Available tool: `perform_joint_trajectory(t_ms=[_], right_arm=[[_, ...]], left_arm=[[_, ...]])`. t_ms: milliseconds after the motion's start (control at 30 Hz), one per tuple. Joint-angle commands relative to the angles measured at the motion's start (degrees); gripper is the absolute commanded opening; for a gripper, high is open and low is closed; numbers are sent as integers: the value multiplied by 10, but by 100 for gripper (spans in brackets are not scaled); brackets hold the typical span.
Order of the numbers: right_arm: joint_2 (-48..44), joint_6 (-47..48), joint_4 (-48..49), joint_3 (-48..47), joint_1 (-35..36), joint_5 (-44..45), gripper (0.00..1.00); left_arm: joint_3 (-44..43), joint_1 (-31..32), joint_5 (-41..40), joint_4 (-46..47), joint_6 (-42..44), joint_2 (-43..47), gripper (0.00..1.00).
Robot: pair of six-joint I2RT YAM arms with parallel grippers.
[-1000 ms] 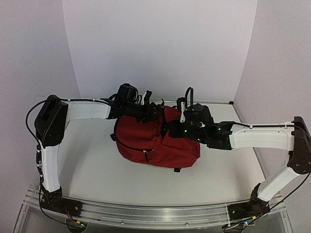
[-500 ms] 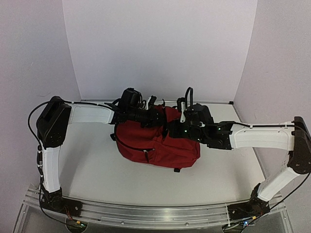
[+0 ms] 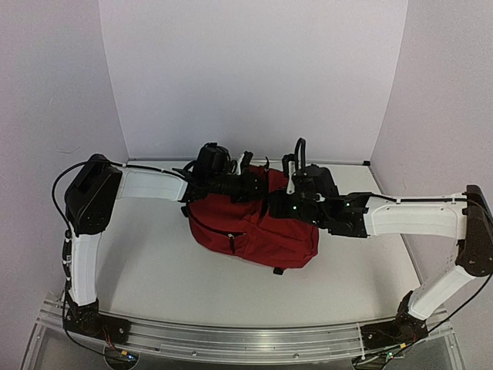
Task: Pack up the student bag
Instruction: Place the stationery in the student bag.
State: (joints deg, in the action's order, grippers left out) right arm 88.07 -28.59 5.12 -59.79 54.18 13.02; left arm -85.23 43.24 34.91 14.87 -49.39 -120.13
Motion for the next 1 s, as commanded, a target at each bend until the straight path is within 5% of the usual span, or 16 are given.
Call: perform_joint_trajectory(t_ms=[0,233,433,667,967], right_arm=[[-26,26,37,-19,5,-28,0],[-48,29,29,1,0,-76,5],[-91,13,12,11,0,-49,47],[-109,-69,-109,8,-14,97,77],[-97,-133,-134,65,-105,-2,87]], left_arm=[[-17,37,64,37,3,-19,24],[62,36,37,-14,74,79,37],[147,36,60,21,75,165,44],[186,36,-48,-96,123,205,49],[153,39,-158,-212,236,218,66]])
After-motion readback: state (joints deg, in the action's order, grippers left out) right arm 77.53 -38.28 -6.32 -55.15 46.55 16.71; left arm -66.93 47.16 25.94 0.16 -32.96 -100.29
